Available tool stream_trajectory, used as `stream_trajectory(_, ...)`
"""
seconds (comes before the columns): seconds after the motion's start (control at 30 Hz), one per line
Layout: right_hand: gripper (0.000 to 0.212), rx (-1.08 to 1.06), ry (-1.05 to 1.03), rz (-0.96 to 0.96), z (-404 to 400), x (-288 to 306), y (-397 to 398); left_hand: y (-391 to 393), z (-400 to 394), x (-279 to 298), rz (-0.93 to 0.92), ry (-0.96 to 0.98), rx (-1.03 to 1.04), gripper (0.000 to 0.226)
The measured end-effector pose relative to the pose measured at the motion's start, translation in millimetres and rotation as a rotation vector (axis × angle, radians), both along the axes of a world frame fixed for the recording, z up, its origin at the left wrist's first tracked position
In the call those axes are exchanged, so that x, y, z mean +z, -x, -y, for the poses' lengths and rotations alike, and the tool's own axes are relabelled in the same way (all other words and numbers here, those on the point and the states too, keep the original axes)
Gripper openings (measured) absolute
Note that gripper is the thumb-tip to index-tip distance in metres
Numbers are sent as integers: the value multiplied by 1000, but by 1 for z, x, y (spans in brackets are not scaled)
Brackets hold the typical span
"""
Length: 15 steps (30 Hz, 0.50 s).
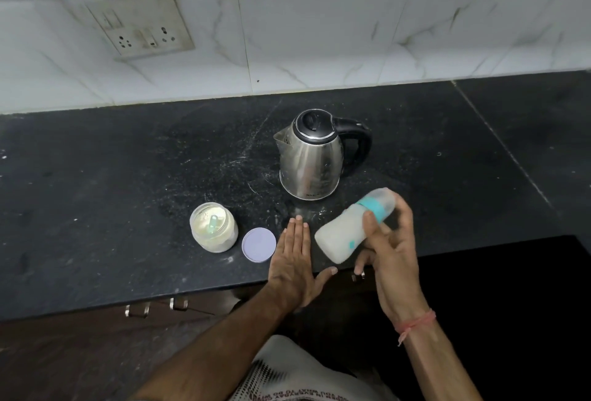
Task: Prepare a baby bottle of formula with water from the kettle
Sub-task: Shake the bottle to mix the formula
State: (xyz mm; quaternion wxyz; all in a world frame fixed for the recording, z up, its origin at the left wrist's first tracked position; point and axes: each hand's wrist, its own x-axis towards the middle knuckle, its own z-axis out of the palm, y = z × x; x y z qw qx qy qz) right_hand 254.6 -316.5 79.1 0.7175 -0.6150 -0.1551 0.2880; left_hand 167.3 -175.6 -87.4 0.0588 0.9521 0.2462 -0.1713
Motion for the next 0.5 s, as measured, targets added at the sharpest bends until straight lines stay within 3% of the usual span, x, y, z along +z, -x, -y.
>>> stream_trajectory(0.13, 72, 208, 55, 64, -4, 8, 2, 2, 0, -5, -6, -21, -28, 114)
stream_trajectory(0.27, 67, 96, -9, 4, -8, 12, -4, 1, -2, -9, 35, 4, -12, 117)
stream_trajectory(0.37, 70, 237, 51, 60, -9, 14, -3, 1, -1, -14, 26, -10, -18, 114)
stream_trajectory(0.5, 62, 85, 6, -7, -5, 13, -4, 2, -1, -6, 32, 11, -6, 116)
